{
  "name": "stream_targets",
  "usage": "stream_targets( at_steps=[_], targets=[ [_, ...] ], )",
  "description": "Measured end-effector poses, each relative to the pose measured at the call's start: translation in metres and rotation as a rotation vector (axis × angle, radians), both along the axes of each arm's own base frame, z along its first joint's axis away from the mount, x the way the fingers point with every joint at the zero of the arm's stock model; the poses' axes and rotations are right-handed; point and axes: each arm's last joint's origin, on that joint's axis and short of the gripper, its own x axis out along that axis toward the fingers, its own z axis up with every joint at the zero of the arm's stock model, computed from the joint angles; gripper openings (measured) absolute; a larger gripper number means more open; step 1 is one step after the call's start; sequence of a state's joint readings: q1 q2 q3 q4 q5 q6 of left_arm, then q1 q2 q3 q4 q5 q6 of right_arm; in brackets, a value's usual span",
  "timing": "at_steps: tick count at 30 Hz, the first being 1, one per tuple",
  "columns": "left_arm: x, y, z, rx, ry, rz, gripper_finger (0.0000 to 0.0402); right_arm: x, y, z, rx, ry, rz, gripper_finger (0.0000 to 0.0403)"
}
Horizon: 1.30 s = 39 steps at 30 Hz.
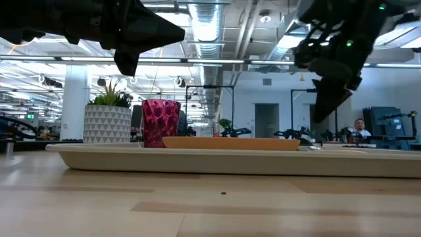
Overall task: Pick and place plate/cup/fork/spoon on tray
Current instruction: Put the orange fork on the gray serving tray between the orange plate and the yellow spoon
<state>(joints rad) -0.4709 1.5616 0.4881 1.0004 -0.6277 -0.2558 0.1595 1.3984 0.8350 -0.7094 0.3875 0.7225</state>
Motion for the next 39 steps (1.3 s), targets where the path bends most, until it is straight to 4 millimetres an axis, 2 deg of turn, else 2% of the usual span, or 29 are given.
stream_targets(
  at_steps=[3, 10, 13, 20, 25, 28, 33, 39],
  targets=[
    [0.000, 0.000, 0.000, 0.000, 0.001, -0.003, 0.0000, 0.006, -0.001, -0.001, 0.031, 0.039, 0.042, 0.0061],
    [0.000, 0.000, 0.000, -0.021, -0.007, -0.002, 0.0000, 0.002, 0.001, 0.002, 0.060, 0.039, 0.018, 0.0062],
    [0.000, 0.000, 0.000, -0.019, -0.004, -0.002, 0.0000, 0.002, 0.005, 0.001, 0.046, 0.024, 0.004, 0.0075],
    [0.000, 0.000, 0.000, -0.027, -0.004, -0.011, 0.0000, -0.007, 0.009, -0.018, 0.033, 0.064, 0.003, 0.0125],
    [0.001, 0.000, 0.001, -0.031, -0.009, -0.016, 0.0000, -0.012, 0.007, -0.014, 0.032, -0.025, -0.018, 0.0145],
    [0.001, 0.000, 0.000, -0.029, -0.005, -0.017, 0.0000, -0.008, 0.007, -0.014, 0.046, -0.095, -0.017, 0.0144],
    [0.001, 0.000, 0.000, -0.030, -0.006, -0.017, 0.0000, -0.013, 0.007, -0.027, 0.040, -0.053, -0.040, 0.0136],
    [0.001, 0.000, 0.000, -0.029, -0.004, -0.017, 0.0000, -0.014, 0.007, -0.029, 0.046, -0.075, -0.081, 0.0134]
  ],
)
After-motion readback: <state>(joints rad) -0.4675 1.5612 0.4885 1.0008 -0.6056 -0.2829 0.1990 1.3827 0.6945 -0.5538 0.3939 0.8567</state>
